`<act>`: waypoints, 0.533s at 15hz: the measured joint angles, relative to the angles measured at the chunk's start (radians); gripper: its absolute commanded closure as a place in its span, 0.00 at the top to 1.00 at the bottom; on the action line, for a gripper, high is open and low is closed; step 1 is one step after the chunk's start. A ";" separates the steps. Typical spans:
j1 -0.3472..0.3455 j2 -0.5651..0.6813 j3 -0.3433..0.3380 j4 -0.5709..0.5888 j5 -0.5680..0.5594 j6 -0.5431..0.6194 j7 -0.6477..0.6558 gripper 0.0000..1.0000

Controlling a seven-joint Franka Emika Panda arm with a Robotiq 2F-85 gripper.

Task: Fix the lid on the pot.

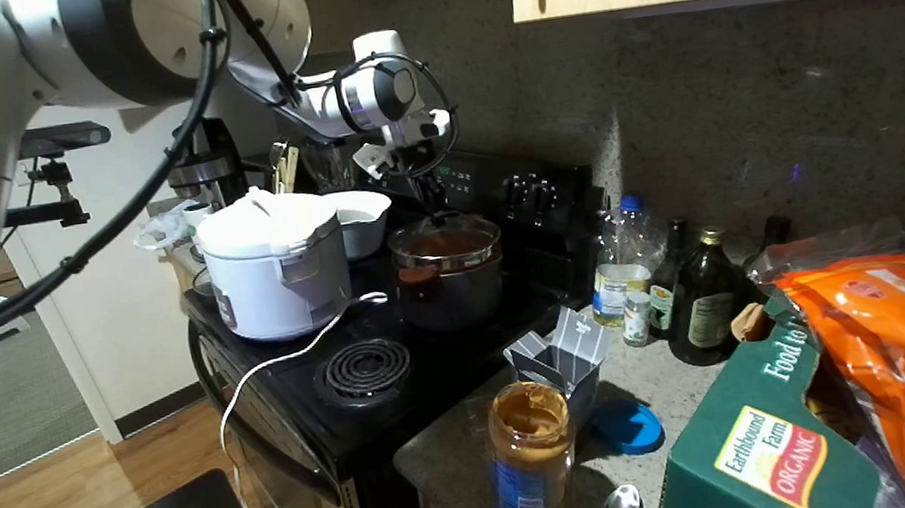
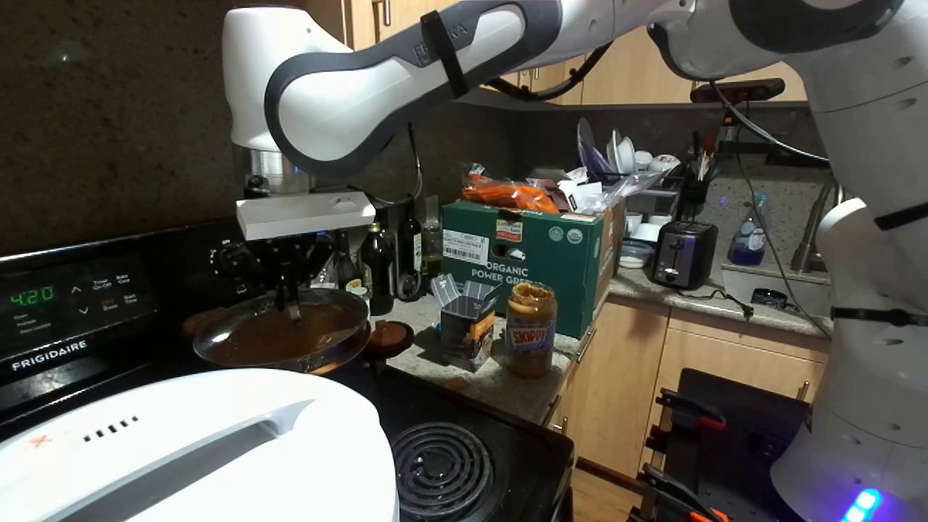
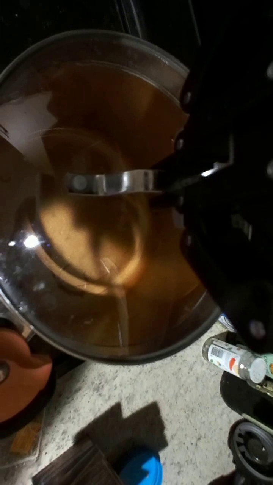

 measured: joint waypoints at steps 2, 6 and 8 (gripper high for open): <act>0.000 0.001 0.000 0.000 0.004 0.000 0.000 0.07; -0.002 0.002 0.000 0.000 0.016 0.000 0.000 0.07; -0.003 0.003 0.000 0.000 0.020 0.000 0.000 0.07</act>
